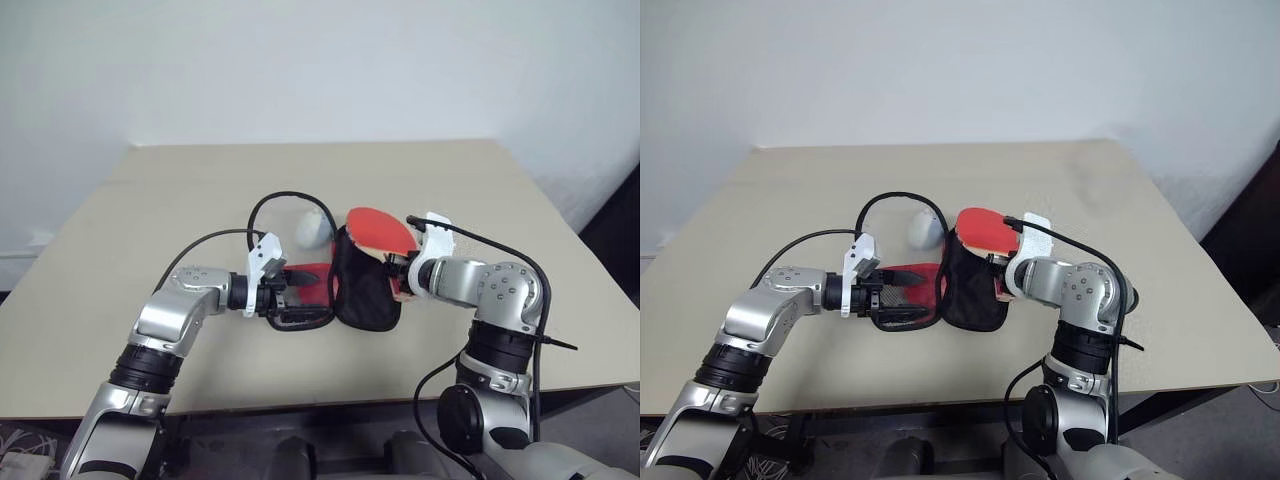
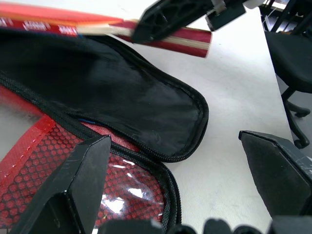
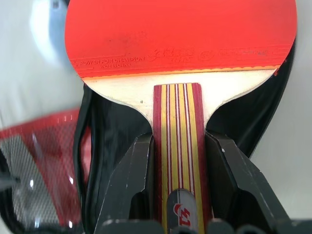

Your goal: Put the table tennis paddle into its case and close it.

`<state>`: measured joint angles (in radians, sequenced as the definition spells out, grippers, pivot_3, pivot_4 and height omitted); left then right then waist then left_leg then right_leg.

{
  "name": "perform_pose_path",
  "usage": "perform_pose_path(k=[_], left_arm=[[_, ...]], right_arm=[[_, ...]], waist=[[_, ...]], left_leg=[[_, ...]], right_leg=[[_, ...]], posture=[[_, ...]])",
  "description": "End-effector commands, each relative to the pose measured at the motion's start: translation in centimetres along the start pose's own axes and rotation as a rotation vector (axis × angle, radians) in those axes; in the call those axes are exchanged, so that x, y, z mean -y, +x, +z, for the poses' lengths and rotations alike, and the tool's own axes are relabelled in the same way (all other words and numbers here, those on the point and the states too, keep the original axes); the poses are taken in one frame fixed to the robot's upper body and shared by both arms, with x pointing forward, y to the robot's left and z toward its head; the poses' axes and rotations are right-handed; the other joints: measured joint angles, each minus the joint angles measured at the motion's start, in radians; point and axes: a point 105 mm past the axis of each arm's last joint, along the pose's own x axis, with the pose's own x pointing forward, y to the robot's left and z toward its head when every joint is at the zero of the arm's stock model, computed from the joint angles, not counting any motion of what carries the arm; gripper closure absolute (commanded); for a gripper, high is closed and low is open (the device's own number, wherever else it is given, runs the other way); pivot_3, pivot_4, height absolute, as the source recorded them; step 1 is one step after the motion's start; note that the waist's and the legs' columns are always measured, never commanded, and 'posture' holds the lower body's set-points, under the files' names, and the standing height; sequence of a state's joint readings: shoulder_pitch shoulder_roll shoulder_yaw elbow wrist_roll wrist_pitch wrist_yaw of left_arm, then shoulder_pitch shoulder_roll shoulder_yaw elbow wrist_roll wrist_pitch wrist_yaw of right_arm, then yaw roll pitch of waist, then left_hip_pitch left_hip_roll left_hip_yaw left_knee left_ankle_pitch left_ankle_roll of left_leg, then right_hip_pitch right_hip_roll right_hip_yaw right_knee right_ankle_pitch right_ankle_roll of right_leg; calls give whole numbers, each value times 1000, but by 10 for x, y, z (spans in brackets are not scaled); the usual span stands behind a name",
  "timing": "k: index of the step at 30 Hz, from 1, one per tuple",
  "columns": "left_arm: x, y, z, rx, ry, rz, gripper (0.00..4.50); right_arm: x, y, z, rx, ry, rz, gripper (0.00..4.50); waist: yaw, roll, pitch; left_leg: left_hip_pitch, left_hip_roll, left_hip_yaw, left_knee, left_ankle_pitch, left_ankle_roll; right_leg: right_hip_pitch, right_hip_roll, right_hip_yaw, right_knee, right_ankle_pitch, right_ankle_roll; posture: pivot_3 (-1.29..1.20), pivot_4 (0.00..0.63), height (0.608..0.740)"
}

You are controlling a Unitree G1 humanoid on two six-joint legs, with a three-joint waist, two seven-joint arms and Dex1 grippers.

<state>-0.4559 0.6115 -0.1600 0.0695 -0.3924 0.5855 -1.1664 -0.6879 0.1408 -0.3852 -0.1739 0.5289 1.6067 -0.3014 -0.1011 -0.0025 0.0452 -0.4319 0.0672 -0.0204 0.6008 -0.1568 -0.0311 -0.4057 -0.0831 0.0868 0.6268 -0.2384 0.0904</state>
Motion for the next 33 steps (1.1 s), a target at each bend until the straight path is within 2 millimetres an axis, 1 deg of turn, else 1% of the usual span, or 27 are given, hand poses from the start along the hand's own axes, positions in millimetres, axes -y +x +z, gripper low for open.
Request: perform_pose_path(k=[1,8,10,12,15,16,18,21,23,27,31,33], left_arm=[[1,-3,14,22,51,2,0],[2,-2,14,21,52,-3,0],[2,-2,14,21,51,-3,0],[2,-2,14,19,50,-2,0],[1,-3,14,17,50,0,0],[1,-3,14,17,49,0,0],[1,-2,13,17,49,-2,0],[2,0,13,17,50,-5,0],[2,0,14,18,49,-7,0],[2,-1,13,14,49,-7,0],[1,-1,14,15,49,-4,0],[1,-1,13,15,48,-2,0]], right_arm=[[-77,-8,6,46,-9,257,3393],[-67,8,-10,-28,46,189,3393],[-69,8,-9,-29,48,197,3393],[-76,-2,2,34,53,250,3393],[-76,-8,6,47,51,268,3393],[-74,-6,5,40,52,255,3393],[-66,1,-4,0,60,207,3393],[-61,8,-13,-40,74,166,3393],[-64,10,-15,-46,76,169,3393],[-70,9,-12,-35,66,187,3393],[-79,2,-6,-9,41,240,3393],[-80,-2,-3,5,32,251,3393]], waist=[[0,0,0],[0,0,0],[0,0,0],[1,0,0],[0,0,0],[0,0,0],[0,0,0],[0,0,0],[0,0,0],[0,0,0],[0,0,0],[0,0,0]], left_leg=[[0,0,0,0,0,0],[0,0,0,0,0,0],[0,0,0,0,0,0],[0,0,0,0,0,0],[0,0,0,0,0,1],[0,0,0,0,0,1],[0,0,0,0,0,1],[0,0,0,0,0,1],[0,0,0,0,0,1],[0,0,0,0,0,1],[0,0,0,0,0,1],[0,0,0,0,0,1]], right_leg=[[0,0,0,0,0,0],[0,0,0,0,0,0],[0,0,0,0,0,0],[0,0,0,0,0,0],[0,0,0,0,0,0],[0,0,0,0,0,0],[0,0,0,0,0,0],[-1,0,0,0,0,0],[-1,0,0,0,0,0],[0,0,0,0,0,0],[0,0,0,0,0,0],[0,0,0,0,0,0]], posture=[[0,0,740],[0,0,740],[0,0,740],[0,0,740],[0,0,740],[0,0,740],[0,0,740],[0,0,740],[0,0,740],[0,0,740],[0,0,740],[0,0,740]])
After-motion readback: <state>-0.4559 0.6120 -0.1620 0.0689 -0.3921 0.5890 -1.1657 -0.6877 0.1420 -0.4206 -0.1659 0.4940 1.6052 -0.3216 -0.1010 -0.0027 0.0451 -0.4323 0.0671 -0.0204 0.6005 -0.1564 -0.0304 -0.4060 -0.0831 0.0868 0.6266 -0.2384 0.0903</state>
